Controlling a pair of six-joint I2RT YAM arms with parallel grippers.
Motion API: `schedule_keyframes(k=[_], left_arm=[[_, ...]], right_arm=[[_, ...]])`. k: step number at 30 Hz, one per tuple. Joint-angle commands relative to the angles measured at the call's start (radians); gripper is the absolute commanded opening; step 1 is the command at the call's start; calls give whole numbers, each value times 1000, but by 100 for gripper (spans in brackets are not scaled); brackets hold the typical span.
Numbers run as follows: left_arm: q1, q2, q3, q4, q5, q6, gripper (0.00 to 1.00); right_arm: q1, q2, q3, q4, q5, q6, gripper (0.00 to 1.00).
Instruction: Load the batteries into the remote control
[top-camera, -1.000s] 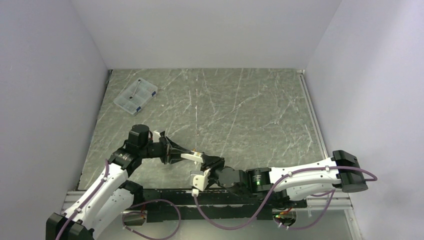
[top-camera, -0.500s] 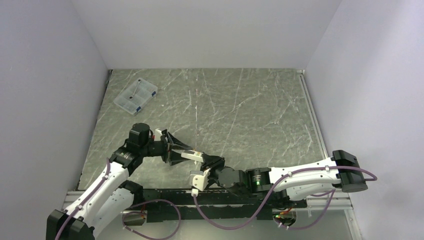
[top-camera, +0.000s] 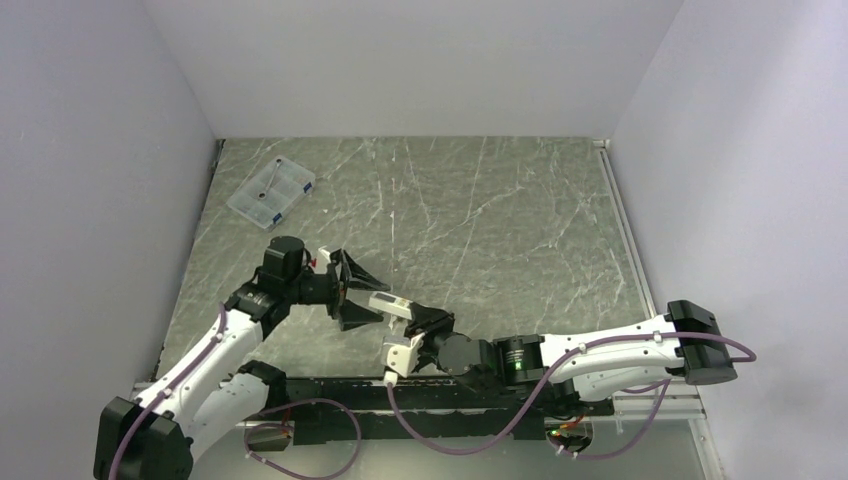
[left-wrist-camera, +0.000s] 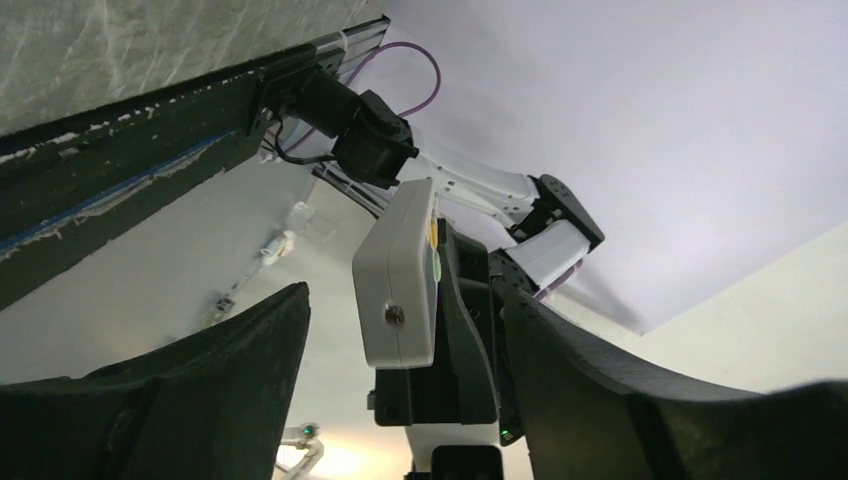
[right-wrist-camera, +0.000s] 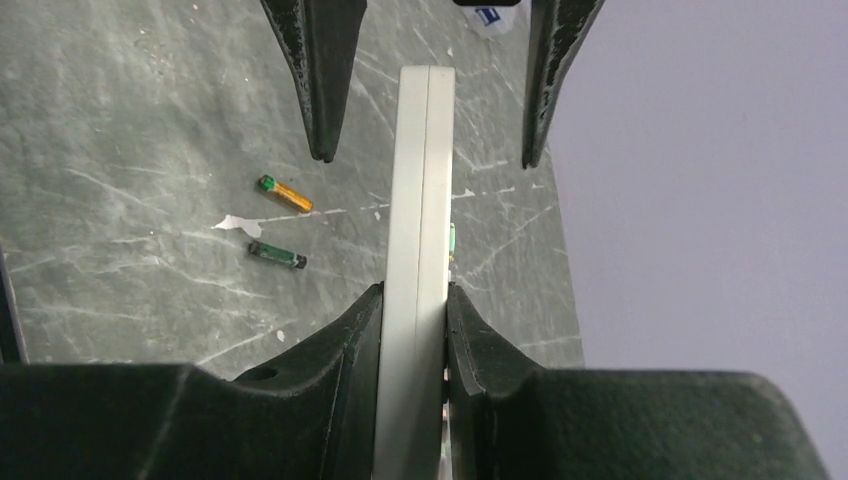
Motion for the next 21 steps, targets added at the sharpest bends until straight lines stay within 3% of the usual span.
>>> schedule_keyframes(k=[1,14,15,16,21], left_arm=[[-1,15,87,-59,19,145,80],[-1,81,240,-280,-73,444,91],[0,83,257,-298,-88,463,91],[0,82,272,-315,-107,481,98],[0,69,295,-314,-140,519,100]], right_arm=[[4,-34,14,-26,76,46,0],[-41,-99,63,-202,50,254,0],[-51,-98,78,-223,41,279,0],[-60,-95,90,-259,30,302,0],[-141,-100,140,-349,-80,426,0]])
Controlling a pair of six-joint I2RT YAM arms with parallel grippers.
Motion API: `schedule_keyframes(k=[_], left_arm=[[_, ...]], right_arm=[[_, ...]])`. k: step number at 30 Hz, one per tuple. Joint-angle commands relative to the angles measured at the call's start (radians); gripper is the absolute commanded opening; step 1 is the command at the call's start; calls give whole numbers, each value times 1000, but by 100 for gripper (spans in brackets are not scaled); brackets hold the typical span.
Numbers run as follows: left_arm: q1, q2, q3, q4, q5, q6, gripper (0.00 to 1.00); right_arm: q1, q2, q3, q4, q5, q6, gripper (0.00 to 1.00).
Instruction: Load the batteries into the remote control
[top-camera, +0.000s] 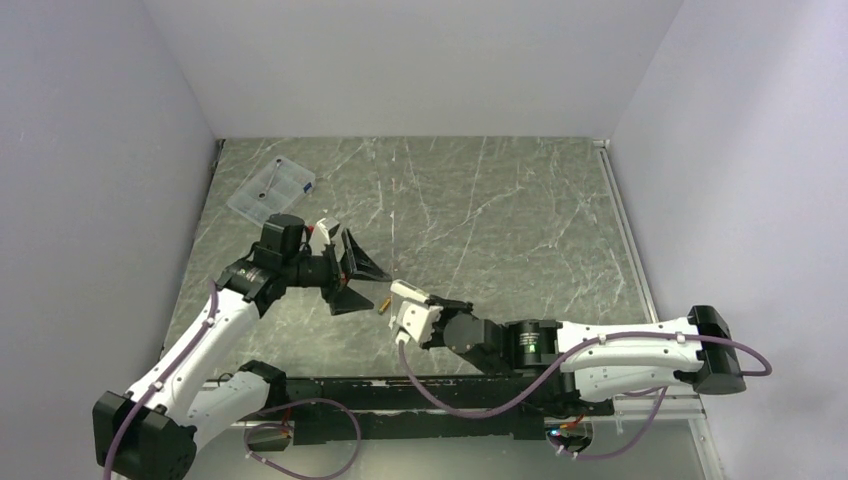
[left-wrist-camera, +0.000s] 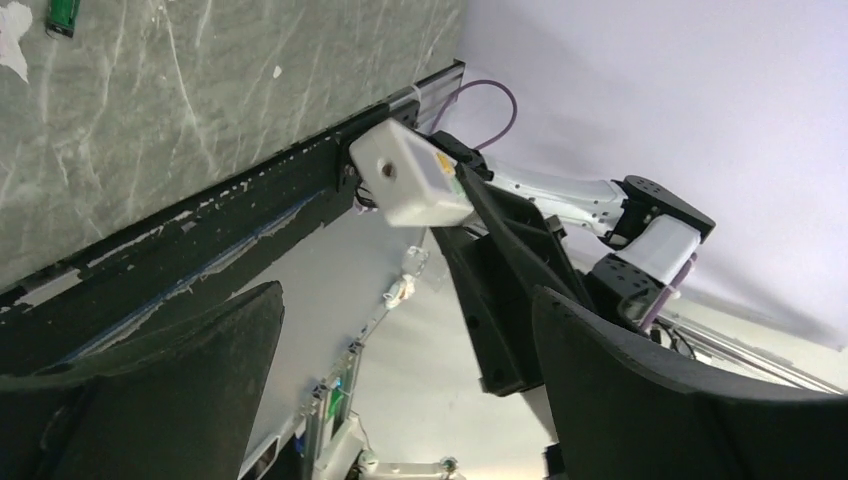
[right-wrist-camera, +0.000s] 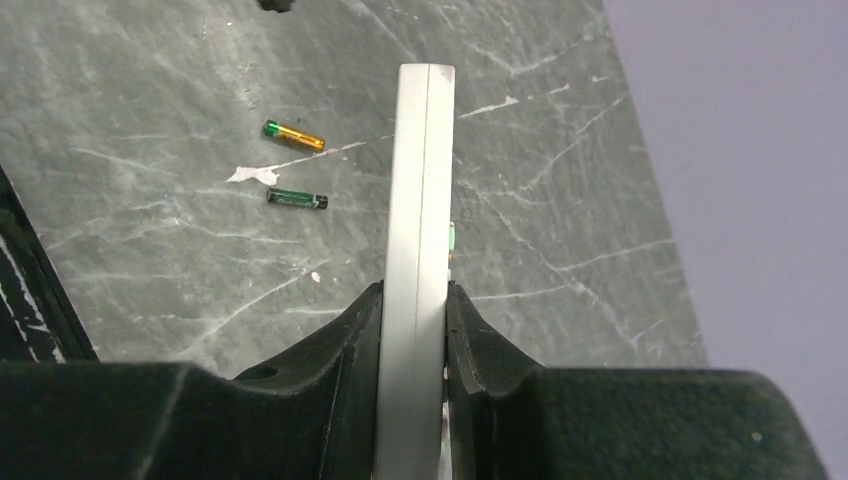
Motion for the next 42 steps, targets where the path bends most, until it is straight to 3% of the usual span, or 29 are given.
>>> schedule_keyframes(k=[1,9,18,23,27,33,42], left_arm=[[0,-17,43,-16,-38,94,99],[-1,-19,66,-16,-40,203,99],[-2,-152,64,29,-133,287,99],[-1,-173,8,148,-37,297,99],[-2,-152,-39,248,30,275,99],[-2,-123,-46,248,29,291,99],[-2,-164,-133,430,29,177,100]], right_arm=[[-80,-26,88,-87,-116,164,0],[-267,-60,129,-147,-393,317,0],[-407,-133,121,-141,-647,445,0],[-487,-167,91,-86,-802,527,0],[-553,-183,66,-27,-933,608,0],[-671,-216,8,76,-1092,756,0],[-839,-203,-128,427,-1366,1090,0]])
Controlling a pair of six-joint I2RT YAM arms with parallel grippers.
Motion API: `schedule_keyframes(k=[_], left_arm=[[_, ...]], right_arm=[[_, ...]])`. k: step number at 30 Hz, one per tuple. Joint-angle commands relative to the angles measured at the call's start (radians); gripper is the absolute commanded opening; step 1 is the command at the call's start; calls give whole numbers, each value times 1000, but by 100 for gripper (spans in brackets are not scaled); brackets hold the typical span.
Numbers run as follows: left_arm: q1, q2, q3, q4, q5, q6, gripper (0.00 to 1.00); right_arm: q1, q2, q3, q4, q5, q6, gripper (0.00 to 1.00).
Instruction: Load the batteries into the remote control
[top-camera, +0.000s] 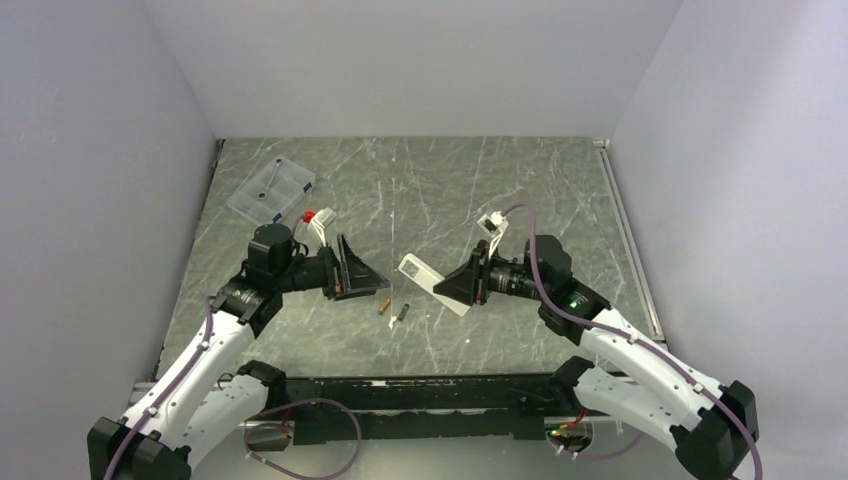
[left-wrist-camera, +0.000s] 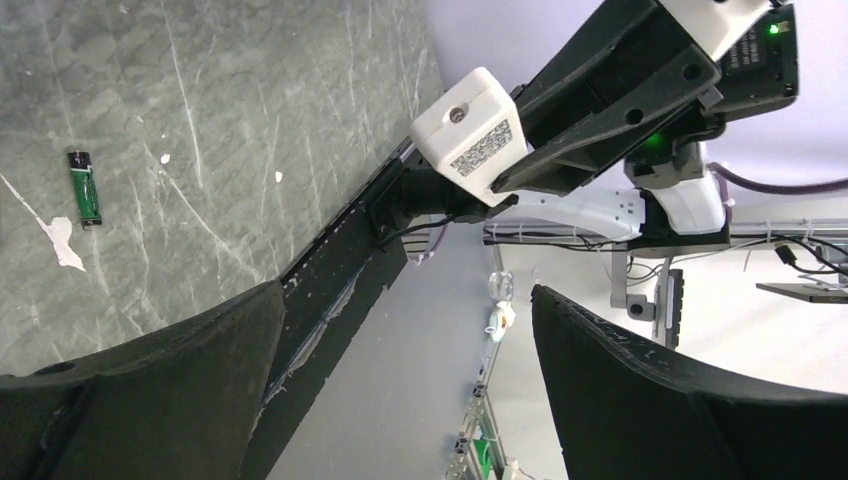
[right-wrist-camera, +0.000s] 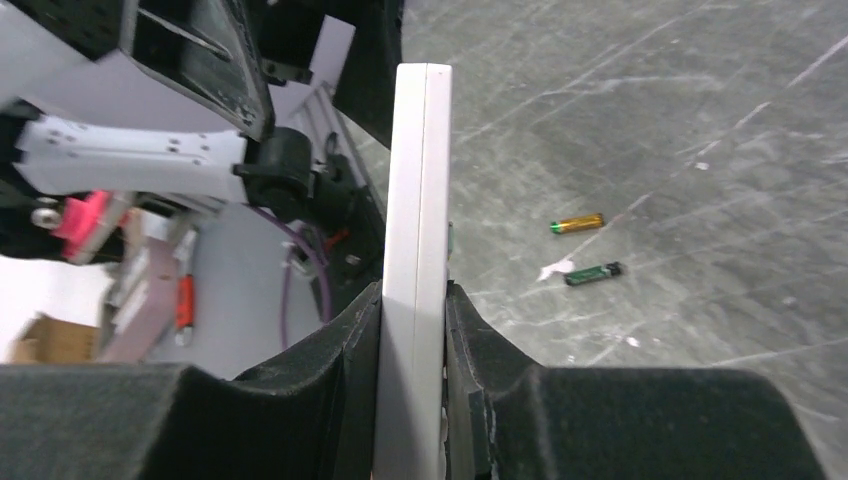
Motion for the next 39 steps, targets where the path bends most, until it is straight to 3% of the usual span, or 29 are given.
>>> schedule_keyframes(k=[1,13,17,30,39], left_arm=[[-2,-38,-32,152,20,-62,99],[-2,-28,-192,541,16,-297,99],[-2,-30,-212,644,19,-350,100],[-2,-71,-193,639,5,-396,99],[-2,-89,-165,607,45,-404,84]], right_arm=[[-37,5,-39,287,-172,225,0],[-41,112,-156,690,-200,592,0],[-40,139,-176,755,-179,650,0],[19,248,-192,934,-148,771,0],[63,335,-155,1003,-190,792,0]])
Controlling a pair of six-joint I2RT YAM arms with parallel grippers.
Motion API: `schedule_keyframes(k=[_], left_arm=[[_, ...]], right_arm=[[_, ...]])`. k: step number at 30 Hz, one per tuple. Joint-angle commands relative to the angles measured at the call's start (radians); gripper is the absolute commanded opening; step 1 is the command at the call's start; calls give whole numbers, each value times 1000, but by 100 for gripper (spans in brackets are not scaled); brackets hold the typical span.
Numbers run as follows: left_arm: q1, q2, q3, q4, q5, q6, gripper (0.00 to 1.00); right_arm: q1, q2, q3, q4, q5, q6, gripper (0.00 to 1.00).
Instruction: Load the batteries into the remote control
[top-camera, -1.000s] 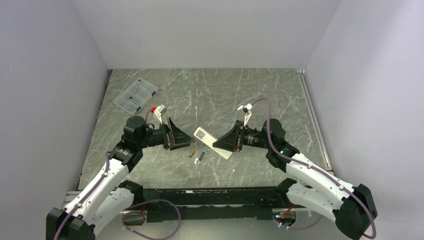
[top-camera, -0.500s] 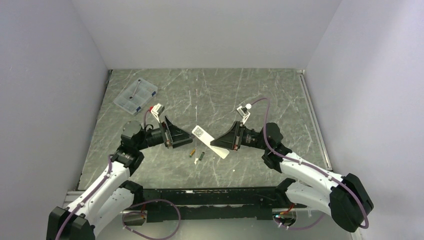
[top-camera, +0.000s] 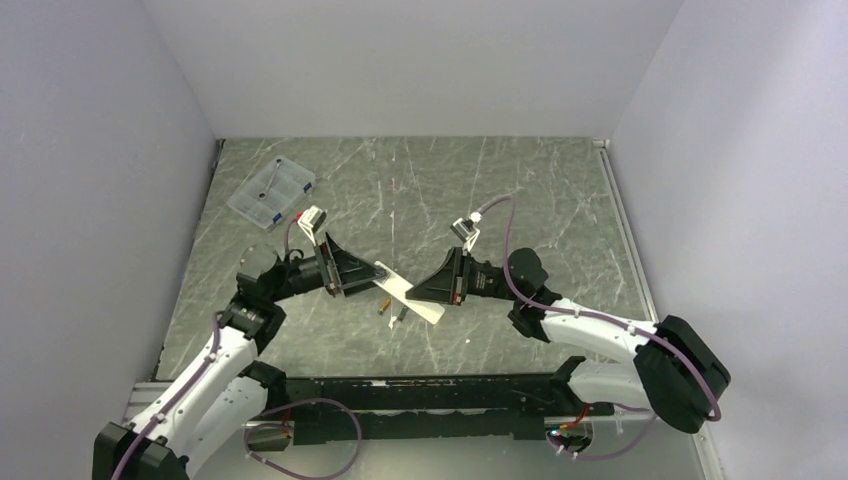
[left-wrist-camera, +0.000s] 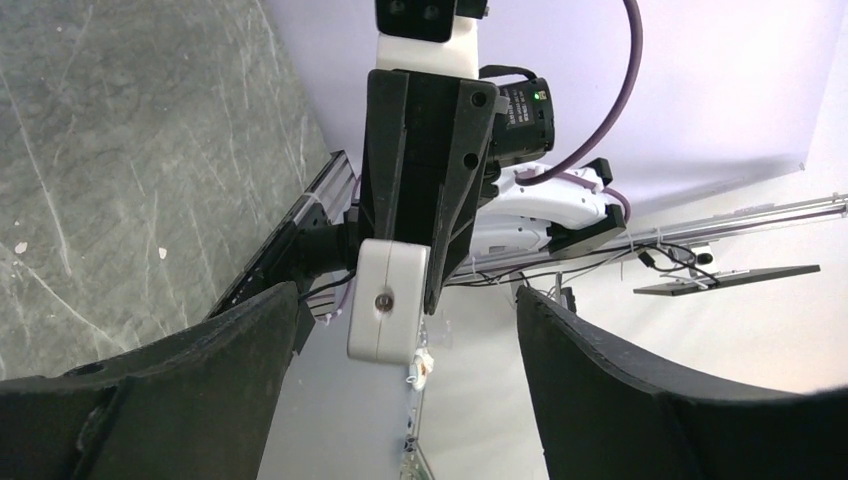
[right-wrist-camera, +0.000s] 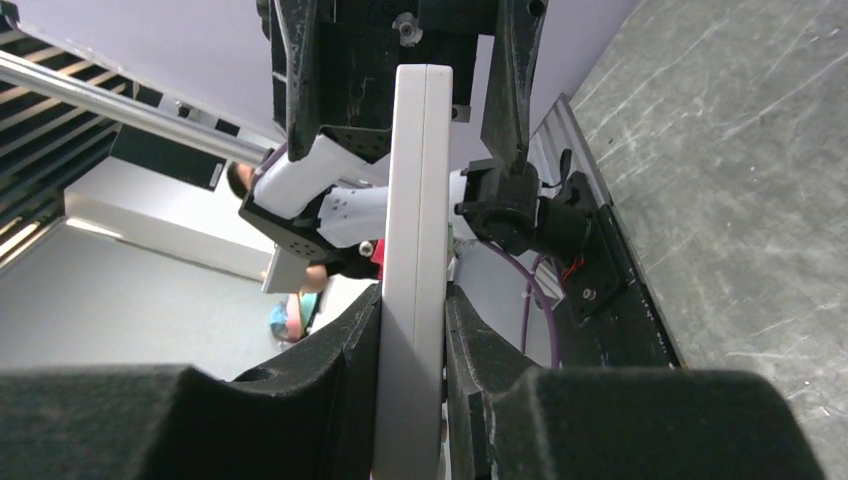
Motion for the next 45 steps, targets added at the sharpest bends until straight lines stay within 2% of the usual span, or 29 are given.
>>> schedule_keyframes(k=[1,7,11,22,32,42,45], left_arm=[[-2,-14,52,19,51,-8,81],[-2,-3,101,-66,122,39,74],[-2,-2,141,-138,157,94,72],[-2,-11,237,-396,180,254,66],[-2,-8,222,-419,192,277,59],[-2,-7,227,-419,211,285,45],[-2,-7,237,-437,220,304,38]], right_arm=[[12,20,45,114,-41,15,0],[12,47,88,69,-164,-12,0],[12,34,104,17,-191,-40,0],[12,27,116,21,-219,-33,0],[14,20,119,33,-221,-22,0],[16,41,119,52,-219,-8,0],[17,49,123,57,-221,-1,0]])
